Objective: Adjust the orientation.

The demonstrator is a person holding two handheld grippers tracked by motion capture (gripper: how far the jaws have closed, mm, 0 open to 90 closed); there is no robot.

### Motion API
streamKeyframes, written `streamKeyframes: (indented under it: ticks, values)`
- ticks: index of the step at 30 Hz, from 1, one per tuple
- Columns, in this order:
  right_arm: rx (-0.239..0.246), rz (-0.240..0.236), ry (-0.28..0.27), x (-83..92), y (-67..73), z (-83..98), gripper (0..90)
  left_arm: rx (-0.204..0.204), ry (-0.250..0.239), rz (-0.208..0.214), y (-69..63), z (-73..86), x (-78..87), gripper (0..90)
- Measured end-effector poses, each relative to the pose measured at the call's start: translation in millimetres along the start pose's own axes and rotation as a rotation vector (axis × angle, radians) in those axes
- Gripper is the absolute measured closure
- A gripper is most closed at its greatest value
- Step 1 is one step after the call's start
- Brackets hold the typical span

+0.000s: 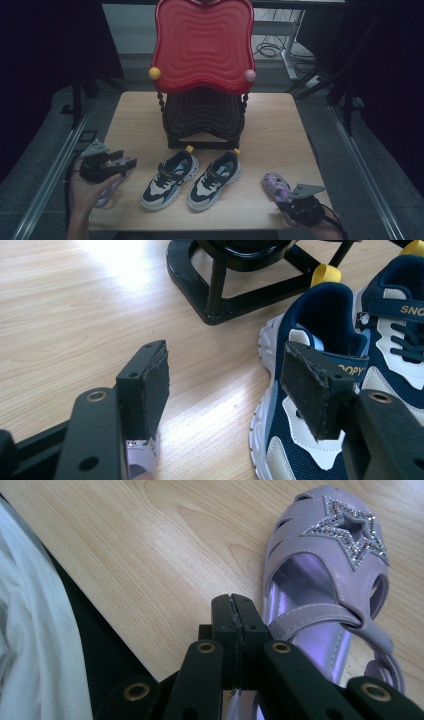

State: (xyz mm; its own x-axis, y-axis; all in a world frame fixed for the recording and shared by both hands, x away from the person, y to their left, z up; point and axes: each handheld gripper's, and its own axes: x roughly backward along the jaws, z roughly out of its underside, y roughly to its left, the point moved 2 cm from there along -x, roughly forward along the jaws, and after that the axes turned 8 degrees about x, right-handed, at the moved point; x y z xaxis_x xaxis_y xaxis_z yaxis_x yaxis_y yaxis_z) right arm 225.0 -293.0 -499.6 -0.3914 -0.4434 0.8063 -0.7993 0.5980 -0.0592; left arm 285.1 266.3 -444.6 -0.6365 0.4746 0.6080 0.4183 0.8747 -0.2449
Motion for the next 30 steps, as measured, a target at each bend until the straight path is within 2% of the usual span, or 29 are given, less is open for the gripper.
streamKeyframes:
  ticks: [15, 17, 18, 19, 20, 24, 27, 30]
  values:
    - [-0.007, -0.008, 0.011, 3.7, -2.5, 3.9, 88.4, 0.000, -0.008, -0.005, 1.4, 0.8, 5.5, 36.3]
    - [-0.001, -0.025, -0.025, 5.6, -3.1, 0.5, 87.6, -0.001, -0.008, -0.006, 1.0, 0.8, 5.7, 36.3]
    - [-0.001, -0.025, -0.025, 5.6, -3.1, 0.5, 87.6, -0.002, -0.007, -0.006, 0.8, 0.6, 5.5, 36.3]
    - [-0.005, -0.023, -0.045, 7.5, -4.0, -3.9, 87.6, -0.002, -0.006, -0.006, 0.6, 0.4, 5.3, 36.3]
    - [0.013, -0.012, -0.069, 9.8, -6.0, -13.8, 87.2, -0.005, -0.003, -0.005, 0.3, 0.3, 4.8, 36.3]
    - [0.019, -0.010, -0.110, 9.7, -13.5, -26.4, 86.1, -0.006, 0.000, -0.005, 0.3, 0.9, 4.9, 36.3]
    - [-0.003, -0.003, -0.151, 7.3, -25.2, -29.8, 84.2, -0.003, -0.003, -0.008, 1.2, 1.7, 7.7, 36.3]
    - [-0.023, 0.007, -0.169, 8.9, -30.1, -26.3, 81.6, 0.000, -0.010, -0.012, 2.0, 1.8, 10.4, 36.3]
